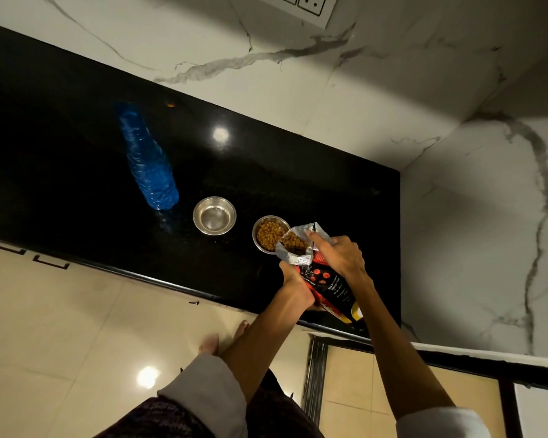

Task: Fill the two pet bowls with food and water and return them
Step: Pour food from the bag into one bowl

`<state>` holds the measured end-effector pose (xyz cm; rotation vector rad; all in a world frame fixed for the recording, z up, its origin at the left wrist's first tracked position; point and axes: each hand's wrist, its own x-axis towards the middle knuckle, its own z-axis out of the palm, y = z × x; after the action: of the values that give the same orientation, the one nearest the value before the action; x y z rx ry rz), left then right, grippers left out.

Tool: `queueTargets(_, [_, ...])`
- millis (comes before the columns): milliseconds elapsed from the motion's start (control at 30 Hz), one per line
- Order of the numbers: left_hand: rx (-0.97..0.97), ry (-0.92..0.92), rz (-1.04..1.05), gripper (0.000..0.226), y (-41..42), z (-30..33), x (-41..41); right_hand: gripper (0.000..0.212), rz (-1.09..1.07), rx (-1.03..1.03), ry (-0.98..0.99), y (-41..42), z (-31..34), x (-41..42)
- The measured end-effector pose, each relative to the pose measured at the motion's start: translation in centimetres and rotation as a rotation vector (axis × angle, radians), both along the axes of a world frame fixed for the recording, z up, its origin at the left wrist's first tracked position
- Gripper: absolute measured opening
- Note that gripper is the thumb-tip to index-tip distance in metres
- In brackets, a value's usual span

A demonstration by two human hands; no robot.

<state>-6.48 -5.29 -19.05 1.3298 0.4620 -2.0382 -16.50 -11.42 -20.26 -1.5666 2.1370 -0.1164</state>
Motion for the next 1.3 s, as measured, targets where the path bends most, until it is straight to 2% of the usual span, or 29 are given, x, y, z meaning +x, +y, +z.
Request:
queueTargets(700, [-0.015,0.002,0.028,0.092,0.26,0.33,0.7,0.064,-0.042,-0.003,-0.038,0.37,0.19,0.79])
queueTargets(933, [0.004,0.015,0.034,0.105,0.32,0.67,0.73,0.064,-0.047,0.001,-0.016,0.41,0.11,0.67])
queueTargets(1167, [-0.021,0.011,0.004,0.104,0.27,0.68,0.85,0.065,-0.034,-0.006,-0.006,0.58,0.38,0.9])
queueTargets(1300, [-0.036,0.01,0.0,0.097,0.35,0.69,0.75,0.068,-0.048,-0.004,-0.02,0.84,0.6,0.84])
